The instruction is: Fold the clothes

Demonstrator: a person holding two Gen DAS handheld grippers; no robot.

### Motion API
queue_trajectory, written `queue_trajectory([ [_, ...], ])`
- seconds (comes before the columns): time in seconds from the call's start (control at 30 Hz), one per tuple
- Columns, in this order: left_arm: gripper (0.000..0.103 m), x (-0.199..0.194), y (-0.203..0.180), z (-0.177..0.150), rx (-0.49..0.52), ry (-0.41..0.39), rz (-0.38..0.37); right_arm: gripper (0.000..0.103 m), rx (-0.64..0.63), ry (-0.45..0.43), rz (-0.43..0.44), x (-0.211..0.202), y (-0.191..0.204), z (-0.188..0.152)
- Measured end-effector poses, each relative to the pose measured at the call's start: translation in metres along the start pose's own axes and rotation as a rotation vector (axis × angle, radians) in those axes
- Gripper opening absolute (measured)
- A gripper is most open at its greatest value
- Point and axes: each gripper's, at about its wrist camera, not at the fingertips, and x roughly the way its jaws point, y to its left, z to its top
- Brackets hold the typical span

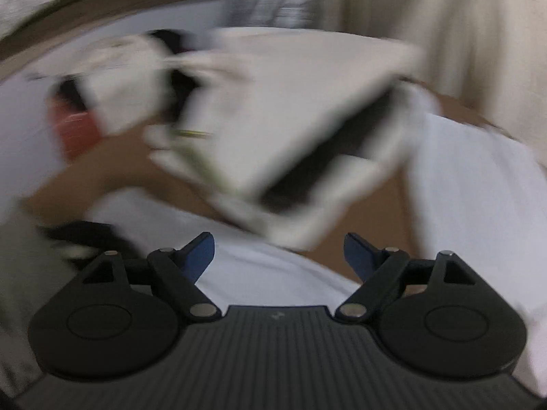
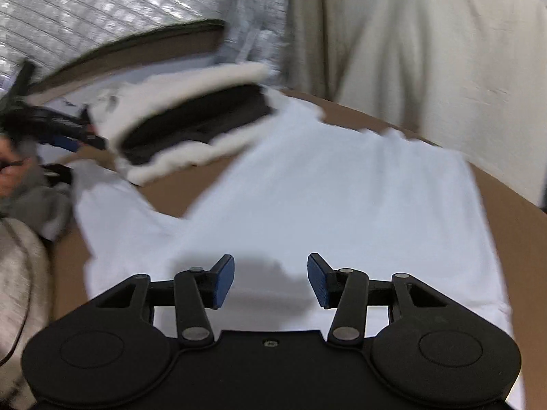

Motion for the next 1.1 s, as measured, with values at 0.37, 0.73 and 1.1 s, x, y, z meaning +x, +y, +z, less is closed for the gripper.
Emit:
queue_trajectory([
  [0.37,0.031,0.097,0.073,-0.026,-0.204,0.185,-0.003,0.053,0.087,0.051,0.092,0.052,0.068,0.02],
  [0.73,0.002,0.09,0.091,-0.038,-0.266,0.094,-0.076,0.054,0.232,0.091,0.079,0.065,0.051,-0.003],
  [1.1,0.002,-0.059,0.016,-0.032,-0.005,-0.272,-0.453,0.054,0.07,0.128,-0.023,0.023,0.035,-0.013],
])
